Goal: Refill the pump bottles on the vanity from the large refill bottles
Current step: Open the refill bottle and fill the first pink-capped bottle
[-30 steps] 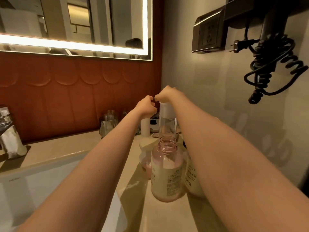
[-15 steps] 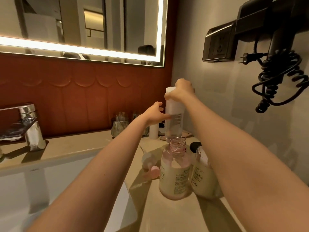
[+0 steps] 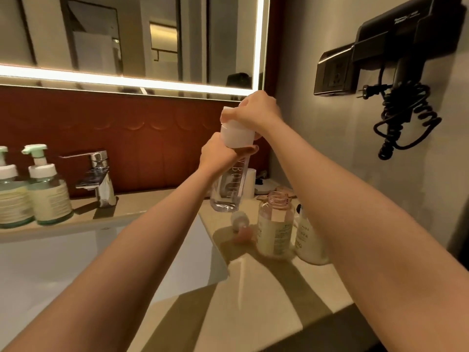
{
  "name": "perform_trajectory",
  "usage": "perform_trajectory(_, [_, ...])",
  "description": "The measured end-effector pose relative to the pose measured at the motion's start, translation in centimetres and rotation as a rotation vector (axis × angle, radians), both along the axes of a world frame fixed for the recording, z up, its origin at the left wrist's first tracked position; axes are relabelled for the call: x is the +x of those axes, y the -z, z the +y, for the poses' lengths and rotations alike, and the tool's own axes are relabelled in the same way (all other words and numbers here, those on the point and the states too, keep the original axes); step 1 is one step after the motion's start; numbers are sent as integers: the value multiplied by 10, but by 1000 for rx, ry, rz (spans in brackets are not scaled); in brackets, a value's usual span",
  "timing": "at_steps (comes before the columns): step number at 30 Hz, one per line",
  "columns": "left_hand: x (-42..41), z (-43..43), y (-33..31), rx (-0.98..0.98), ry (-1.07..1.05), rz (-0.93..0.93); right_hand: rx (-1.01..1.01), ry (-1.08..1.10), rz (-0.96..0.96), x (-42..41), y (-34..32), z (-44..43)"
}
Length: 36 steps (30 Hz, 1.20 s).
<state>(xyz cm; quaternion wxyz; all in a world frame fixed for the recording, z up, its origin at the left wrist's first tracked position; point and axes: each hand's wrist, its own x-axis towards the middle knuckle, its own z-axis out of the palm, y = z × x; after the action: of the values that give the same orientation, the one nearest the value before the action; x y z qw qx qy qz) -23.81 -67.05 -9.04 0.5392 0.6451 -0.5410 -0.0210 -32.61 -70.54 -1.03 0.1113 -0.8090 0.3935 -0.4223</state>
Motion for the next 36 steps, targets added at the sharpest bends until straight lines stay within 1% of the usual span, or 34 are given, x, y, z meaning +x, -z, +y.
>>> perform_trajectory(7, [-17, 48, 26, -41, -44, 152, 34, -65, 66, -13, 19, 50])
perform_trajectory(11, [-30, 70, 38, -37, -67, 214, 11, -71, 33, -21, 35, 73])
perform_trajectory(16, [-42, 97, 58, -27, 9, 256, 3, -67, 106, -32, 52, 91])
perform_trajectory(18, [-43, 108, 62, -14, 73, 270, 7, -133, 140, -41, 55, 99])
perform_trajectory(21, [-45, 120, 65, -5, 232, 335, 111, -338, 132, -58, 53, 109])
perform_trajectory(24, [-52, 130, 72, -5, 298, 327, 198, -442, 183, -74, 55, 112])
perform_trajectory(26, [-56, 133, 78, 13, 332, 313, 262, -504, 129, -81, 67, 112])
perform_trajectory(27, [-57, 133, 81, 26, 350, 301, 296, -540, 71, -84, 76, 111])
perform_trajectory(30, [-58, 136, 82, 74, 424, 290, 443, -677, -192, -94, 98, 107])
perform_trajectory(32, [-58, 139, 79, 127, 463, 268, 513, -732, -316, -96, 107, 104])
perform_trajectory(34, [-55, 142, 76, 165, 498, 238, 566, -762, -359, -92, 120, 106])
perform_trajectory(36, [-44, 142, 79, 190, 518, 225, 601, -755, -353, -81, 139, 110])
